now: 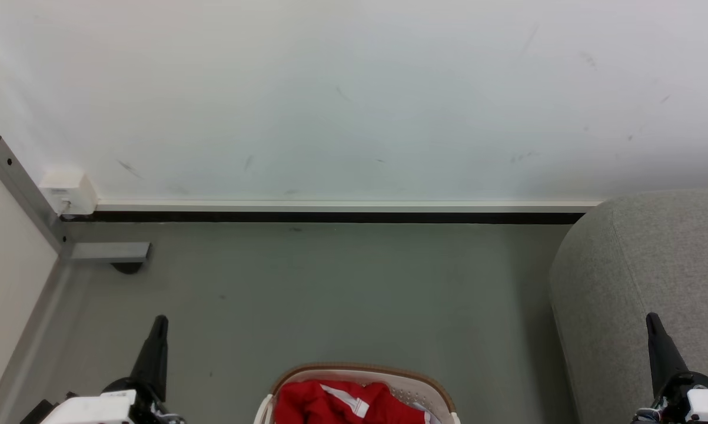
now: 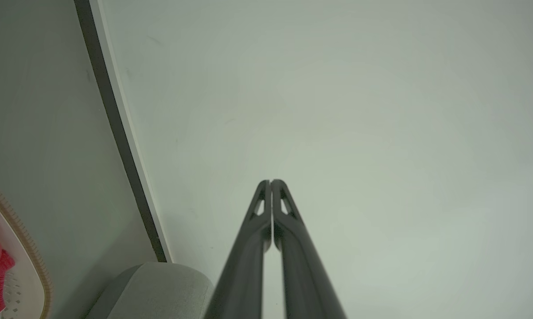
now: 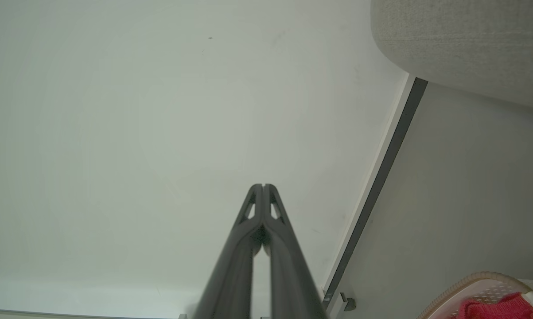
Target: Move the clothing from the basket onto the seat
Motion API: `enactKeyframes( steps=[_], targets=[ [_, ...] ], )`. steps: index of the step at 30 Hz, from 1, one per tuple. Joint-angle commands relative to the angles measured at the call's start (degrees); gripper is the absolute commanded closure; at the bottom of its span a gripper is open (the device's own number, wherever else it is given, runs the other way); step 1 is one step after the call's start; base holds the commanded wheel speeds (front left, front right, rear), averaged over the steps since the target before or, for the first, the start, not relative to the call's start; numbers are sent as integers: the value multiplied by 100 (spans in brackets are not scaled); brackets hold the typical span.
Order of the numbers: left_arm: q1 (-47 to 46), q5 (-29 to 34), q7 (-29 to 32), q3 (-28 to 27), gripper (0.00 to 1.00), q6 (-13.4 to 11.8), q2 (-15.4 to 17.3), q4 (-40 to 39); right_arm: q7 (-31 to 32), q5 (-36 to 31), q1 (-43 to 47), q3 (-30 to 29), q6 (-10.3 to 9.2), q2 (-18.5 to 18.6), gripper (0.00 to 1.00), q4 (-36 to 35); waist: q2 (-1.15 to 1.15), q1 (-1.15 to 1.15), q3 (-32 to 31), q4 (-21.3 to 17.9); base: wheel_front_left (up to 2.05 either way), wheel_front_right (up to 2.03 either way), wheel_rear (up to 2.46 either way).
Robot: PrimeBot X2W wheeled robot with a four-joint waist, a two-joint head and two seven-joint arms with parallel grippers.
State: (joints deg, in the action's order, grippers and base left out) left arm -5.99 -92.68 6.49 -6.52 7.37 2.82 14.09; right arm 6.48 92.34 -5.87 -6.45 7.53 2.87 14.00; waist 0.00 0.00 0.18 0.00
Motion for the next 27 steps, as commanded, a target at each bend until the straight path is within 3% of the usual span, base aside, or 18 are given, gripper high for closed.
enactKeyframes(
  steps=[1,27],
  targets=[
    [-53,90,12,-6,100,24,16,2,-2,-35,-76,-15,-9,3,100,15,0,0,0,0,0,0,0],
    [-53,90,12,-6,100,25,16,3,-2,-35,-76,-15,-9,3,100,15,0,0,0,0,0,0,0]
  ],
)
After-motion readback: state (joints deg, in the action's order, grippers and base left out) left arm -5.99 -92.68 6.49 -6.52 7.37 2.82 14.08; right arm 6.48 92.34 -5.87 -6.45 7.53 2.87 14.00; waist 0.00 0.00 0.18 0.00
